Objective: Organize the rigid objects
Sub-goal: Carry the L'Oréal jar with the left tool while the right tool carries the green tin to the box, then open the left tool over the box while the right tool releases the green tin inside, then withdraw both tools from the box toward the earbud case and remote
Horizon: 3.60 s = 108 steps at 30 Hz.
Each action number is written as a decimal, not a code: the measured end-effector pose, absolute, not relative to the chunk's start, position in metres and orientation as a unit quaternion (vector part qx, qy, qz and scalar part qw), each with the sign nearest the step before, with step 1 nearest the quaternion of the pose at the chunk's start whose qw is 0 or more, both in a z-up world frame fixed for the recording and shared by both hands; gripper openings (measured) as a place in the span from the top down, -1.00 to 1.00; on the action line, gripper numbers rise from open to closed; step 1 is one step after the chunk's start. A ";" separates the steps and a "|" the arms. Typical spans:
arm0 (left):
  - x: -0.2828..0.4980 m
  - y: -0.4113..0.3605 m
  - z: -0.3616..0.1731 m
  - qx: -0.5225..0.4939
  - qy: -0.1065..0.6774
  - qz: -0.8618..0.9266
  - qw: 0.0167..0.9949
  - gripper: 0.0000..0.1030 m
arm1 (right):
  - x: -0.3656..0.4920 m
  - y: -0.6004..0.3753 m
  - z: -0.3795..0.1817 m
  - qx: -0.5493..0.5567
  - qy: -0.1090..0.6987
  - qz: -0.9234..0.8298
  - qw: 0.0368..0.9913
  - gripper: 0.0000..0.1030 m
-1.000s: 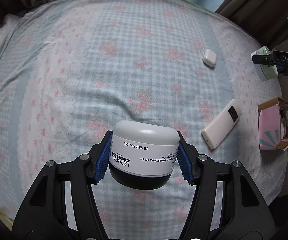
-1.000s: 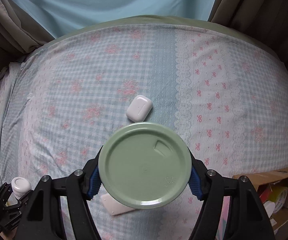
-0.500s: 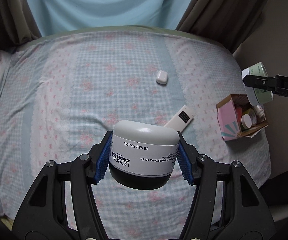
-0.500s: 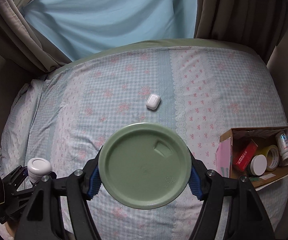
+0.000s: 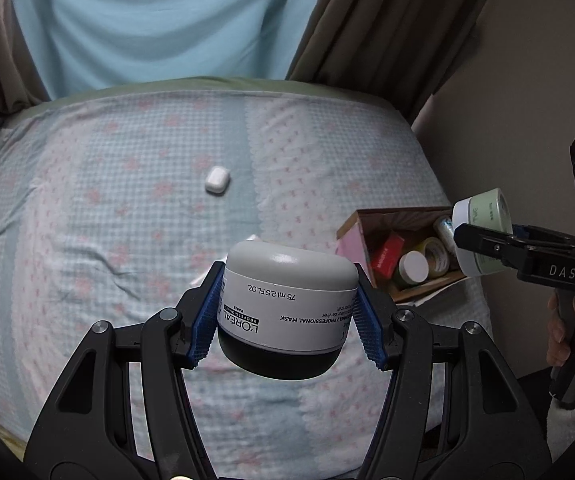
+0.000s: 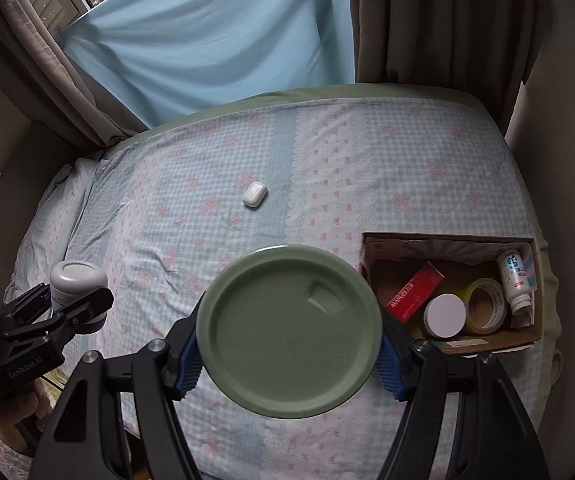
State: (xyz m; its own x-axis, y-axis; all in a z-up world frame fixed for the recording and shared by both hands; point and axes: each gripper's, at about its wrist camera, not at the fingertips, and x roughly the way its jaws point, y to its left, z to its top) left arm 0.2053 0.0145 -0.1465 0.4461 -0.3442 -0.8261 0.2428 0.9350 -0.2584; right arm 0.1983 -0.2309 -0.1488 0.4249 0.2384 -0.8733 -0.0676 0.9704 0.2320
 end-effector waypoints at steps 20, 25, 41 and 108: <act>0.252 -0.226 -0.227 -0.023 0.562 -0.225 0.796 -0.09 | 0.219 -0.448 -0.219 0.127 0.567 0.024 0.814 -0.28; 0.264 -0.252 -0.269 -0.003 0.590 -0.226 0.775 -0.09 | 0.238 -0.465 -0.253 0.135 0.585 0.025 0.799 -0.28; 0.261 -0.279 -0.350 0.058 0.647 -0.234 0.723 -0.09 | 0.277 -0.458 -0.340 0.171 0.635 0.030 0.753 -0.29; 0.247 0.096 -0.150 0.140 0.501 -0.228 0.823 -0.99 | 0.138 -0.175 -0.177 0.222 0.537 -0.102 0.807 -1.00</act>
